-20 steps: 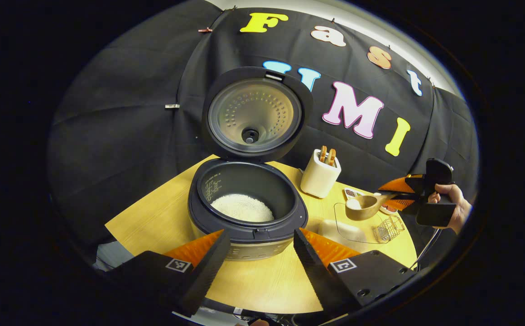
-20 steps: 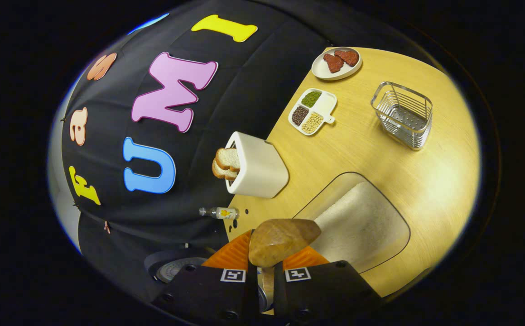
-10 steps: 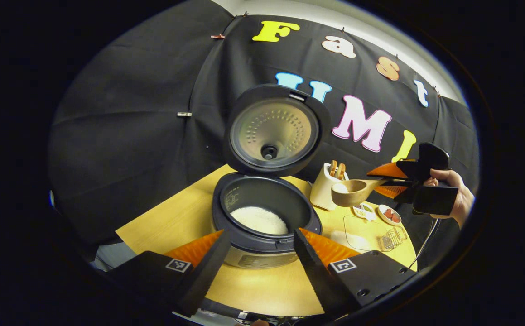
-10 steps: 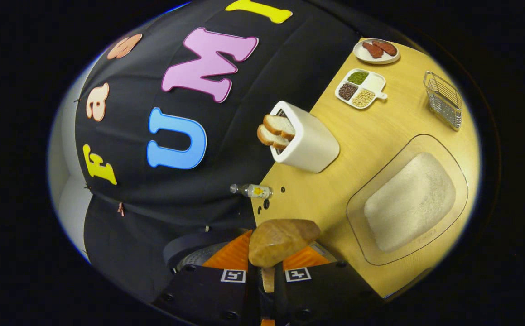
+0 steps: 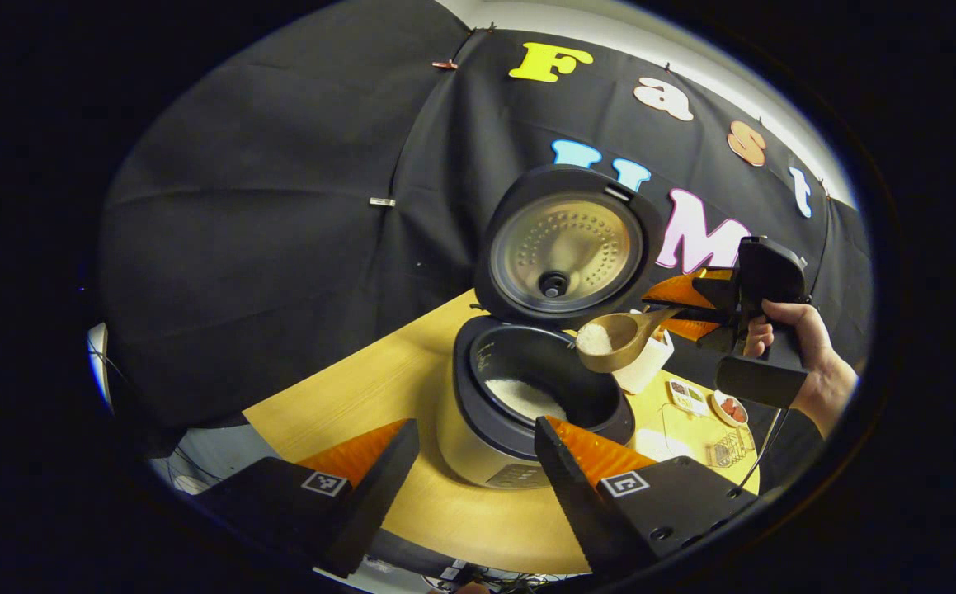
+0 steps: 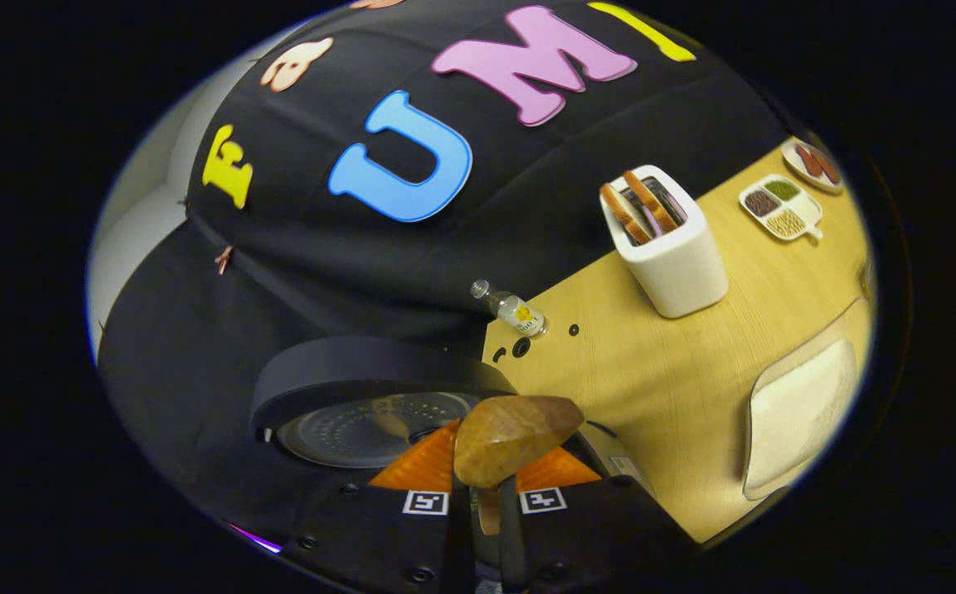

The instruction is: Close the left gripper, press the button to open the rice cooker; take a wooden spoon from the chopstick holder with the right hand, scoop a spoonful of rice and pour it into the rice cooker, then put the wooden spoon back into the chopstick holder.

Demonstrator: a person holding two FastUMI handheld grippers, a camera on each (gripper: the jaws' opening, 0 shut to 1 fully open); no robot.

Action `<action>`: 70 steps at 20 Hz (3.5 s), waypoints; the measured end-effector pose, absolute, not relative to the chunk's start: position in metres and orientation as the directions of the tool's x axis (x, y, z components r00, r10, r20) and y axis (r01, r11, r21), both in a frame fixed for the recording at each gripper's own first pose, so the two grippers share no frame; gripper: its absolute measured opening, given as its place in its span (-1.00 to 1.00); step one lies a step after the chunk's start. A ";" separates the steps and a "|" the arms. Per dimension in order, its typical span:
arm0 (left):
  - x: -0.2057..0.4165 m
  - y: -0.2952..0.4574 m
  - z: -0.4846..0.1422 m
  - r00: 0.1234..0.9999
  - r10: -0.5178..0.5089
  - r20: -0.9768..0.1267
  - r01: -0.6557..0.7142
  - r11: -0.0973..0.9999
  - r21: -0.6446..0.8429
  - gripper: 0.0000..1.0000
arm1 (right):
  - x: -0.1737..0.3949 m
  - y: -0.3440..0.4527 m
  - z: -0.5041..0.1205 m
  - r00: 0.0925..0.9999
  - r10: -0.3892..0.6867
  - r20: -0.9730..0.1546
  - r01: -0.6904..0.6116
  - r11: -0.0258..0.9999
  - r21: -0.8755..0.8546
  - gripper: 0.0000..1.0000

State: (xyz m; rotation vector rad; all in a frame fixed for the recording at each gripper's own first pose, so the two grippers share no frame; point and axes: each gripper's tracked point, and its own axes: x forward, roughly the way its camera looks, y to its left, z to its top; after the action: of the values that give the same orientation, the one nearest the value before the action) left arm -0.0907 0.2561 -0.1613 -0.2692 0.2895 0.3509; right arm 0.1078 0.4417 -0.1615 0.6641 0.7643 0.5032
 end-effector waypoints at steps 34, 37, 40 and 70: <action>-0.111 0.274 -0.181 0.858 0.386 -0.339 -0.467 0.861 -0.201 0.91 | 0.035 0.504 -0.176 0.514 0.796 -0.319 -0.815 0.569 0.107 -0.67; -0.109 0.266 -0.181 0.860 0.381 -0.340 -0.467 0.856 -0.221 0.91 | 0.060 0.481 -0.172 0.568 0.740 -0.360 -0.694 0.666 0.275 -0.67; -0.102 0.252 -0.178 0.872 0.358 -0.334 -0.446 0.863 -0.238 0.92 | 0.078 0.456 -0.154 0.612 0.706 -0.357 -0.577 0.707 0.408 -0.67; -0.034 0.057 -0.114 0.942 0.212 -0.259 -0.238 0.968 -0.074 0.91 | 0.186 -0.103 -0.186 0.889 -0.076 -0.452 0.315 0.818 0.481 -0.67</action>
State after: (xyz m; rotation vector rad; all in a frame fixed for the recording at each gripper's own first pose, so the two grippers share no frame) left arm -0.0335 0.0574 -0.1141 -0.1047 0.2523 0.2298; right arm 0.1864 -0.1034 -0.1864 0.5784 0.4328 -0.2155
